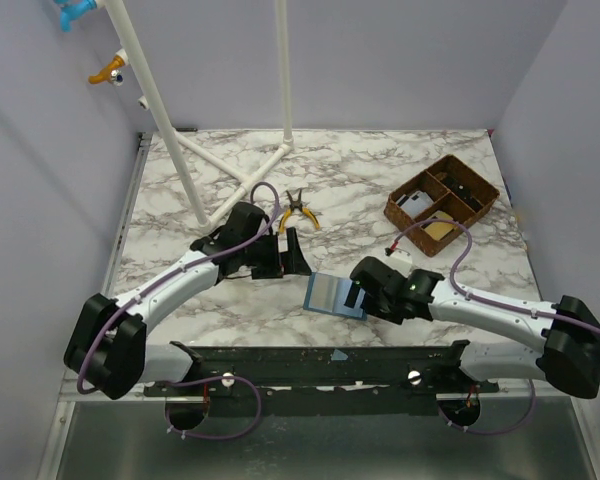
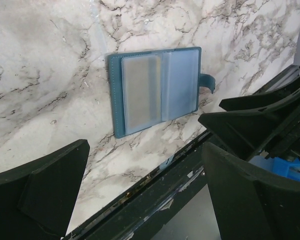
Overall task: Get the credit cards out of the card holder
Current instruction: Close the card holder at the center of the board.
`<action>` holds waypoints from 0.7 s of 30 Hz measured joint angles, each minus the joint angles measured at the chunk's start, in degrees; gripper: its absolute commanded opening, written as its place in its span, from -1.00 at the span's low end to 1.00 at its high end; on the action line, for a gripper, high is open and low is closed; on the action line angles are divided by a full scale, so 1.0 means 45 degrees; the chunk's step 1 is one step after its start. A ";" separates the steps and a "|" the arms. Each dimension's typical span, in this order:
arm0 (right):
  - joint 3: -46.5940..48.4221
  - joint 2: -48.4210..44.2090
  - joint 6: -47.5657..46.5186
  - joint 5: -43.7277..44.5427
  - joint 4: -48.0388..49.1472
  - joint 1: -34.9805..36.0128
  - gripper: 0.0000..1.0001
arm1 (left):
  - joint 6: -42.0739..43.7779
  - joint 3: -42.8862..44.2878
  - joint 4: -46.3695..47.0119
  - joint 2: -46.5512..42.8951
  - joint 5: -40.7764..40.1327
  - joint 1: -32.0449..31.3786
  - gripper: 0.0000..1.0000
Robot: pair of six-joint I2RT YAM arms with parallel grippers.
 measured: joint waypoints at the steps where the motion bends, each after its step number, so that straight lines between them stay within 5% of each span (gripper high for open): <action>1: -0.0189 0.0015 0.0097 0.0053 0.0044 0.0005 0.82 | -0.0005 -0.0010 0.0034 0.0058 0.0000 0.0000 0.97; 21: -0.1287 0.1059 0.0495 0.1452 0.1953 0.0005 0.46 | -0.0379 -0.0316 0.1321 0.2108 0.0049 -0.0287 0.82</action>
